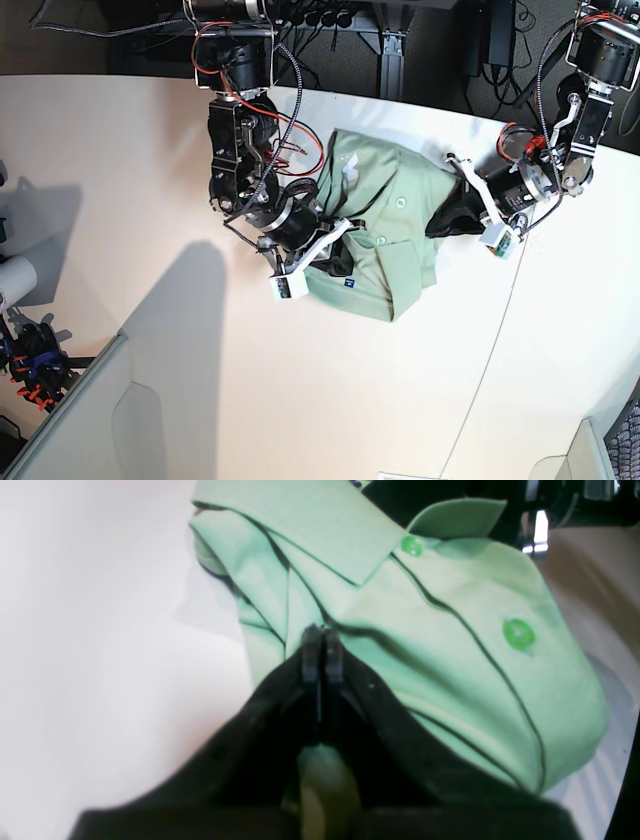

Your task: Fold the T-shirt properly

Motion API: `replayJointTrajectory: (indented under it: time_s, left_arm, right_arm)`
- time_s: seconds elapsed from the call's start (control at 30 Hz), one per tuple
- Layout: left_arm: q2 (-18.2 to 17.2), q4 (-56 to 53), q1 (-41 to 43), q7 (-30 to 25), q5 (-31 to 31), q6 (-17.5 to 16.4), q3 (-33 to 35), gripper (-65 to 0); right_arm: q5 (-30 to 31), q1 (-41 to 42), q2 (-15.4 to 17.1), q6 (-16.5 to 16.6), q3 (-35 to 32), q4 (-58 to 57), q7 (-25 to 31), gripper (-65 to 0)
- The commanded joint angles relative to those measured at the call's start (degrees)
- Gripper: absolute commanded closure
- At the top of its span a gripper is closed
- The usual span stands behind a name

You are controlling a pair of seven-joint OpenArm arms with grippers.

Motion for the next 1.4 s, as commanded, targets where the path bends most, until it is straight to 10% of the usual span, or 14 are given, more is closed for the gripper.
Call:
replayJointTrajectory:
  time_s: [0.0,0.6,1.37]
  left_arm:
    - [-0.5,2.0,-0.5,0.4,0.2,-0.1,-0.4,0.0]
    - [-4.6,29.8,12.5,8.7,-8.7,-0.1,-10.2,0.0]
    - [-9.8,40.4,55.4,16.7,-13.5,-0.1,-36.0,0.0]
  right_arm:
    - [-0.7,0.3,0.3,-1.1,0.0,1.1,-2.2,0.0]
    - [6.4,-3.1,0.3,-1.0,0.0,30.0,-13.9,0.0]
    - [10.4,-50.3,12.7,-1.0,2.3,51.4,-14.9,0.0]
